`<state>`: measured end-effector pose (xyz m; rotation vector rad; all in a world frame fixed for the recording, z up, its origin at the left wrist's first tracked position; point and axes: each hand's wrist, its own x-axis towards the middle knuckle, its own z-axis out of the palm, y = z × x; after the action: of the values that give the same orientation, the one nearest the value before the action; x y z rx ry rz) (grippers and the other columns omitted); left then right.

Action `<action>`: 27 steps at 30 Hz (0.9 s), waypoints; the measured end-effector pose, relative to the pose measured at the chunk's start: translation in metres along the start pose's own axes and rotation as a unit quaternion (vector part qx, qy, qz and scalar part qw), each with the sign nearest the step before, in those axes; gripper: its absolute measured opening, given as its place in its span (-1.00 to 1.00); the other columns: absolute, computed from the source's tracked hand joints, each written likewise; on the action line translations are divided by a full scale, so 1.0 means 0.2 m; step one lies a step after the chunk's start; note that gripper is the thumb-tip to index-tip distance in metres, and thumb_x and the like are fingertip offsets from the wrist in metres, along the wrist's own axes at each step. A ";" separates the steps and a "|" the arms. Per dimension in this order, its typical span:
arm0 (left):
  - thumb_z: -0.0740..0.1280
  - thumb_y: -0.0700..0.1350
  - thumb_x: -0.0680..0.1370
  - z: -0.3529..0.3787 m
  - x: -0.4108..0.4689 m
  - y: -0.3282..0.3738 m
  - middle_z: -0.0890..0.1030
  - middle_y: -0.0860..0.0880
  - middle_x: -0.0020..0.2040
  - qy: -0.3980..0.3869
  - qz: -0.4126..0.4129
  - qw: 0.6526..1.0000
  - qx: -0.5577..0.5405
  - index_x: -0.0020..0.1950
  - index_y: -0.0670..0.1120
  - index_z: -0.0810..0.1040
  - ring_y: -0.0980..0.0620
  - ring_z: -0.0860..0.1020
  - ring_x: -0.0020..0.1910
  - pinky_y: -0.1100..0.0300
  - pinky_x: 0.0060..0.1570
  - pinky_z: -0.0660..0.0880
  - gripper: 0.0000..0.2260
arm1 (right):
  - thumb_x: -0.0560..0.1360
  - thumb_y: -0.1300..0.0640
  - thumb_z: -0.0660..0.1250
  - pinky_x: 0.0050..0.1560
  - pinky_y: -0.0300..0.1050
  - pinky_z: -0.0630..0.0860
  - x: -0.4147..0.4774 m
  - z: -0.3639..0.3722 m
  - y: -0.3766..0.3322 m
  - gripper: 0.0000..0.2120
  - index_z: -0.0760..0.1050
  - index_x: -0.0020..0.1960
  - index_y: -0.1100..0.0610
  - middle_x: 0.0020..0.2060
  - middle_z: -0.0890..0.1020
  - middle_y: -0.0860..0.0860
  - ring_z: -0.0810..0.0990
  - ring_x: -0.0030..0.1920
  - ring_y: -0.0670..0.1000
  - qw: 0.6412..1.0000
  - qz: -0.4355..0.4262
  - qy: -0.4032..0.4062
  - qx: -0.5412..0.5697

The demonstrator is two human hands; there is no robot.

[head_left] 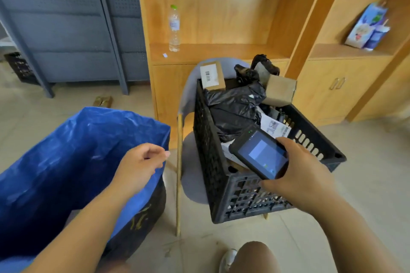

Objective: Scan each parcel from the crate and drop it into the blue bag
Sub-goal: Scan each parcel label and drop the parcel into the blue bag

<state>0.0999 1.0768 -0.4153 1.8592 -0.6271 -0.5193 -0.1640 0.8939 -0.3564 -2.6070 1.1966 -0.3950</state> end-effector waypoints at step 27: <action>0.41 0.07 0.45 1.49 0.38 0.42 0.44 -0.10 0.31 -0.237 -0.013 0.935 0.263 0.41 -0.05 0.25 -0.06 0.42 0.09 0.09 0.00 0.41 -0.39 | 0.14 -0.16 0.47 -0.12 0.09 0.54 -0.07 -0.18 0.81 -0.22 0.20 0.27 -0.10 -0.09 0.41 -0.10 0.46 -0.14 0.01 0.972 0.223 0.065 0.028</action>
<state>-0.0391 0.7919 -0.4446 2.2586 -1.1532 -0.8987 -0.2984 0.7988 -0.3771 -2.2015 1.7315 -0.5005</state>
